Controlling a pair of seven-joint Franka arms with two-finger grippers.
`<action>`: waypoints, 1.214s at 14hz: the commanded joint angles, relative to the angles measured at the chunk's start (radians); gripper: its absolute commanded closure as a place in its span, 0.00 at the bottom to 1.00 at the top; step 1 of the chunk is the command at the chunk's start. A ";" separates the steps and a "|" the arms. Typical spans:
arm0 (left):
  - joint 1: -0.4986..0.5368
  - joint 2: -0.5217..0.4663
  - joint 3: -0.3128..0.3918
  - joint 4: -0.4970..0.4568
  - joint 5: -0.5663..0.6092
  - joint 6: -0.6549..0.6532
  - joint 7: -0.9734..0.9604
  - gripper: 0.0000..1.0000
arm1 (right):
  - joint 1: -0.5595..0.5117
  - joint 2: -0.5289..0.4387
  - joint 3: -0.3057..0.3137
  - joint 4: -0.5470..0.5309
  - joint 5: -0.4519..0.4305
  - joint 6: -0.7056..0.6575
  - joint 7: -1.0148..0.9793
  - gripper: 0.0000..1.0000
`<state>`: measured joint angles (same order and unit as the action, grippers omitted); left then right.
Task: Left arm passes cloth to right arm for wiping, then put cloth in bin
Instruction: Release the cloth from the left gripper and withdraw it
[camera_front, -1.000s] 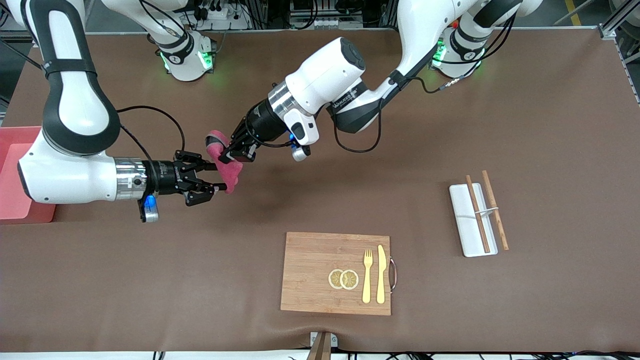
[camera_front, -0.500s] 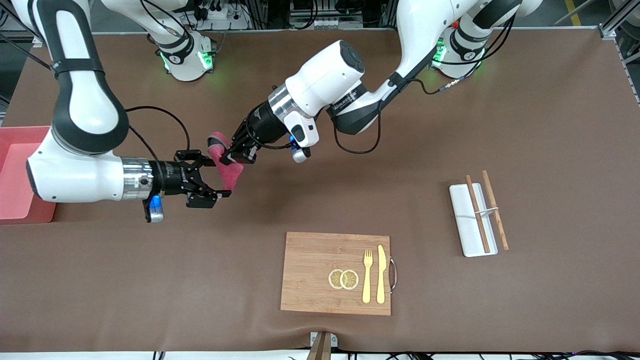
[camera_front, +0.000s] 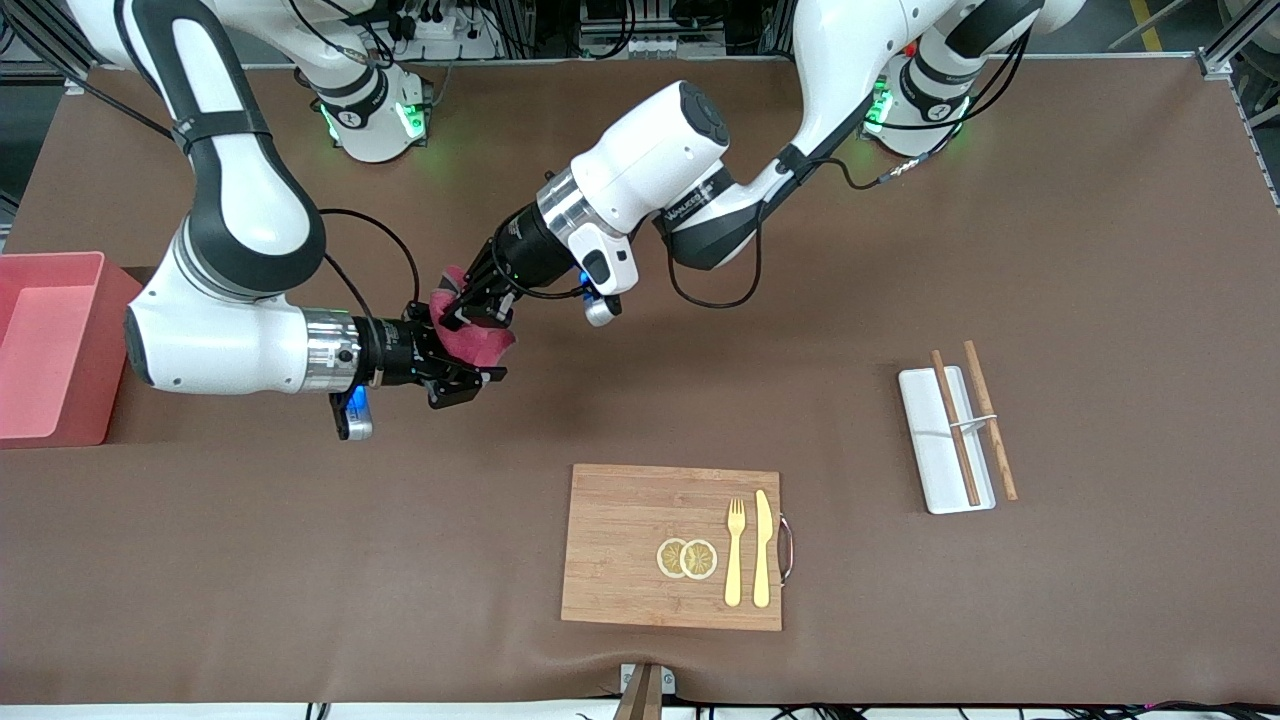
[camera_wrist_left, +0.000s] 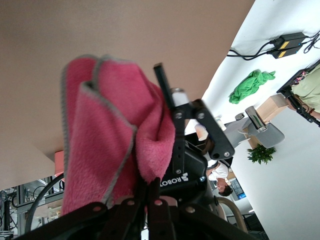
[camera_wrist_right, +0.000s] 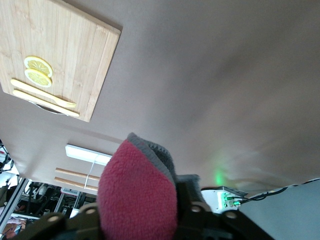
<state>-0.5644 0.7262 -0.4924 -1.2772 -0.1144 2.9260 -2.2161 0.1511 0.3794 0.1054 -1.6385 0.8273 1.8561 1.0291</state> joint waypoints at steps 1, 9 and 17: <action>-0.009 0.013 0.006 0.030 -0.016 0.015 -0.005 1.00 | -0.030 -0.002 0.000 -0.004 -0.023 -0.001 -0.001 1.00; 0.110 -0.132 0.000 0.022 -0.001 -0.241 0.010 0.00 | -0.065 0.009 0.000 -0.017 -0.111 -0.020 -0.130 1.00; 0.714 -0.289 -0.335 0.004 -0.021 -0.893 0.525 0.00 | 0.079 0.044 0.000 -0.274 -0.296 0.432 -0.210 1.00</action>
<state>-0.0275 0.4614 -0.6999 -1.2320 -0.1147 2.1434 -1.8459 0.1984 0.4239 0.1075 -1.8630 0.5666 2.2023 0.8270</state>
